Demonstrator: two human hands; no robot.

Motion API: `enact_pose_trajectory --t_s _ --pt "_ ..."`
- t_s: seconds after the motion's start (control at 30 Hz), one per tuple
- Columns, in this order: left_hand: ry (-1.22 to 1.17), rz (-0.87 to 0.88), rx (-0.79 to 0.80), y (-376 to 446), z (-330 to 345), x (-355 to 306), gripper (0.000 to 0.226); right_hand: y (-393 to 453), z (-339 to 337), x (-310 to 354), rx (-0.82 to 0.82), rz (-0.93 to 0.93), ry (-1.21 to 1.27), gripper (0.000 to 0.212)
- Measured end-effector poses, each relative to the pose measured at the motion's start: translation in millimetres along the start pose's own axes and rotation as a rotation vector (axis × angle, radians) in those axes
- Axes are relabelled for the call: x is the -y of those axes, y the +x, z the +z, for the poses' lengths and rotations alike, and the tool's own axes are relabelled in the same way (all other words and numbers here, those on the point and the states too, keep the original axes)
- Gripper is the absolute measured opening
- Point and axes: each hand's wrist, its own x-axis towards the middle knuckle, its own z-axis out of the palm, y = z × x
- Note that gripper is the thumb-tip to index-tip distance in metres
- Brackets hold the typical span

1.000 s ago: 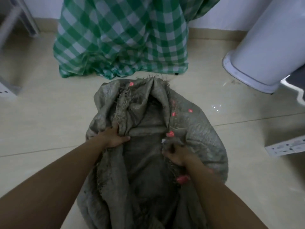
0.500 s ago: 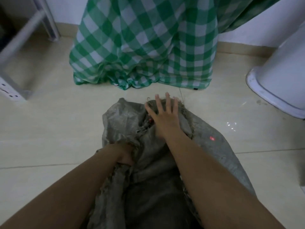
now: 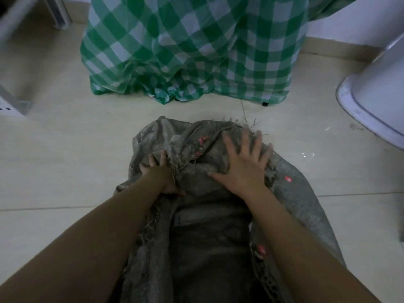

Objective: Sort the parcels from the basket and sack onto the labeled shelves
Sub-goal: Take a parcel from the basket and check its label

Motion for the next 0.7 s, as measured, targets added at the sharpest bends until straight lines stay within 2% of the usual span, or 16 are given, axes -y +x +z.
enact_pose_trajectory --t_s 0.03,0.1,0.2,0.23,0.3,0.37,0.43,0.5,0.53,0.6,0.63,0.7 --pt "-0.052 -0.004 -0.057 3 -1 1 0.1 -11 -2 -8 0.022 0.111 0.054 0.113" --pt "-0.286 -0.004 -0.19 9 -9 6 0.081 -27 2 -26 0.17 0.318 0.231 0.115" --pt "-0.839 0.014 -0.214 3 -35 4 0.089 -36 30 -41 0.368 0.405 0.465 0.106" --pt "-0.886 0.019 -0.22 -3 -43 2 0.09 -34 41 -39 0.401 0.375 0.565 0.102" --pt "-0.704 -0.001 -0.287 -26 -54 -3 0.096 -29 48 -23 0.33 0.262 0.87 0.1" --pt "-0.456 0.035 -0.329 -69 -52 -6 0.108 -21 47 -10 0.137 0.192 1.189 0.095" --pt "-0.31 0.117 -0.26 -99 -22 -7 0.118 -16 36 -3 0.016 0.219 1.383 0.099" --pt "-0.112 0.193 -0.089 -118 18 -6 0.127 -22 25 4 -0.001 0.202 1.319 0.099" --pt "0.021 0.232 -0.035 -119 36 -3 0.128 -30 19 4 0.035 0.143 1.167 0.093" --pt "0.222 0.283 -0.056 -108 62 5 0.12 -55 12 -2 0.122 0.049 0.69 0.084" --pt "0.268 0.282 -0.106 -98 69 9 0.112 -74 7 -8 0.207 0.04 0.49 0.086" --pt "0.29 0.251 -0.185 -85 72 13 0.099 -112 7 -28 0.435 0.088 0.279 0.103"
